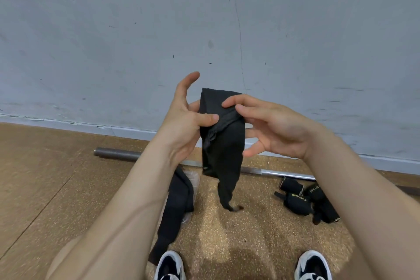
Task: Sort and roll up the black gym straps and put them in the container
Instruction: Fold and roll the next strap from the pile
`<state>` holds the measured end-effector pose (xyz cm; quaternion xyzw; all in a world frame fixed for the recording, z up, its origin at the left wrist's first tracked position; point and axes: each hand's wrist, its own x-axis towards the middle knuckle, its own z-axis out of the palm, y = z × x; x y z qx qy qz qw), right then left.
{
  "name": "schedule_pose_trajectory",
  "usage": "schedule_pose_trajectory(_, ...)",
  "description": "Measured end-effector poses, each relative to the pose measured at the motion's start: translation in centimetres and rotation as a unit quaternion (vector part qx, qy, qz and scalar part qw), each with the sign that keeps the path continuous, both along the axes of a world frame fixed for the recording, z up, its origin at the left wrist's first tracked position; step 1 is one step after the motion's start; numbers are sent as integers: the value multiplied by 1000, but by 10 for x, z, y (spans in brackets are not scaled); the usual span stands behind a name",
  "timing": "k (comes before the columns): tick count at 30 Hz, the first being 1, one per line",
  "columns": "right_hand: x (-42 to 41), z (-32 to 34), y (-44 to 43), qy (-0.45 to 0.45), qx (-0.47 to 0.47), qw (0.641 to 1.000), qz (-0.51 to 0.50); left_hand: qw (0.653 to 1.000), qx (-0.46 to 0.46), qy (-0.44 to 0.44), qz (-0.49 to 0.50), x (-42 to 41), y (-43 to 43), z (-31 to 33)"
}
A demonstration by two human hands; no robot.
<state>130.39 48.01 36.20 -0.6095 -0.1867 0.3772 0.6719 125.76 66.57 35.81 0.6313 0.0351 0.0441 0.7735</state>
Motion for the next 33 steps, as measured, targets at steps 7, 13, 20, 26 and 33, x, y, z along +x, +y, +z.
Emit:
schedule_pose_trajectory(7, -6, -11, 11, 30, 25, 999, -28, 994, 63, 1, -88, 1, 0, -3)
schedule_pose_trajectory(13, -7, -13, 15, 48, 73, 991, -97, 986, 155, -1, -64, -3, 1, 0)
schedule_pose_trajectory(20, 7, -17, 19, 113, 189, 938, -266, 965, 222, 25, -139, -12, 13, -8)
schedule_pose_trajectory(26, 22, -25, 20, 44, 165, 892, -418, 940, 244, 44, -234, -24, 20, -17)
schedule_pose_trajectory(33, 29, -37, 25, -64, 86, 882, -459, 913, 344, 73, -207, -29, 24, -27)
